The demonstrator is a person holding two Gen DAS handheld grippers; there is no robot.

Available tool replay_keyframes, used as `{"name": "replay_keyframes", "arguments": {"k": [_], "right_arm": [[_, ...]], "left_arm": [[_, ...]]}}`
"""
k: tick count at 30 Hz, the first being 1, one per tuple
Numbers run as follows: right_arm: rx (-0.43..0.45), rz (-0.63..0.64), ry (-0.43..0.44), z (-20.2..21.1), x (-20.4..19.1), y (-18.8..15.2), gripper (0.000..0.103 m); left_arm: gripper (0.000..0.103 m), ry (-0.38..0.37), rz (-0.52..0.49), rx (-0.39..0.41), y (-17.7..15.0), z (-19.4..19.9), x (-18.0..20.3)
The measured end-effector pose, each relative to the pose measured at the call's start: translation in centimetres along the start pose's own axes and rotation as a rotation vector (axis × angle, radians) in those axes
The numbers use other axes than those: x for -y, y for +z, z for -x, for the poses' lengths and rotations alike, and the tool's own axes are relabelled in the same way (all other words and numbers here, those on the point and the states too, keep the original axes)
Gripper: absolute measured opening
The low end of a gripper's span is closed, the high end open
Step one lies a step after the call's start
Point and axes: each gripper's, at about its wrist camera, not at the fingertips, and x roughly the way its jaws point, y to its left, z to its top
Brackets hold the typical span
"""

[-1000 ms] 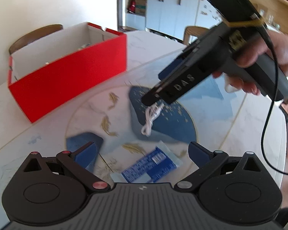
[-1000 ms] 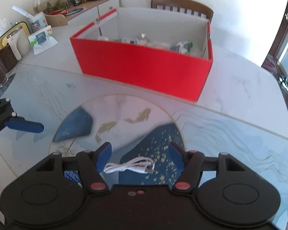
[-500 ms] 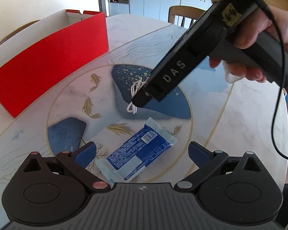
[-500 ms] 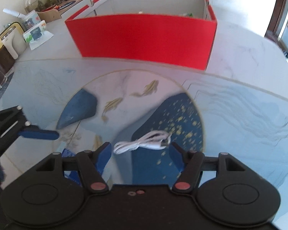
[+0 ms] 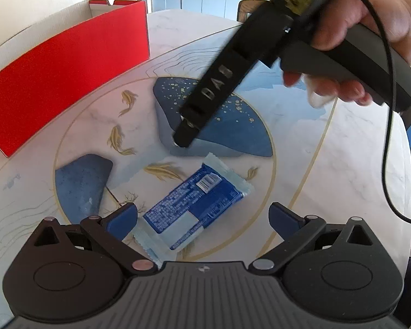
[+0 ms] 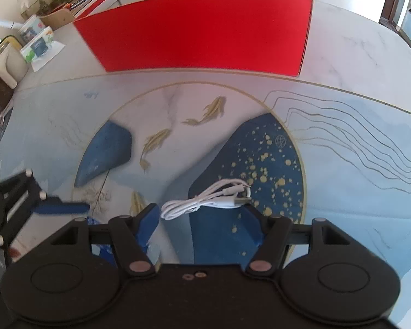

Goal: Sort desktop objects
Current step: 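Grasp the white cable with the right tool while the left tool grasps the blue bar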

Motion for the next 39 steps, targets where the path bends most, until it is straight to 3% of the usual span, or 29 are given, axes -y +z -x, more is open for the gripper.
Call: {"name": "replay_keyframes", "arguments": {"k": [10,16,20,24,26,29,37,39], "right_arm": [[-0.008,0.067,-0.021,-0.9,-0.7,1.9,0.066],[-0.023,0.126,-0.078,-1.8,-1.9,2.5,0.066],[-0.014,0.181,-0.120,-2.3,-3.0,2.3,0.064],[0.007,0.216,-0.113,-2.1,-3.5,2.0,0.047],[0.015,0.224,-0.105,-2.0,-3.6,2.0,0.029],[0.018,0.219,-0.098,-1.9,-3.5,2.0,0.021],[0.022,0.200,-0.071,-1.3,-2.5,1.6,0.018],[0.024,0.191,-0.069,-1.1,-2.2,1.3,0.018]], "left_arm": [[0.102,-0.097,-0.023,-0.033,-0.6,0.6,1.6],[0.102,-0.010,0.026,-0.012,0.3,-0.2,1.0],[0.100,0.029,0.000,-0.015,0.4,-0.7,1.0],[0.087,0.053,-0.025,-0.020,0.3,-1.1,1.3],[0.084,0.051,-0.018,-0.020,0.3,-1.2,1.2],[0.077,0.053,-0.008,-0.014,0.4,-1.2,1.2],[0.050,0.057,-0.008,-0.011,0.8,-1.0,1.2],[0.039,0.060,-0.006,-0.011,0.9,-0.9,1.3]]}}
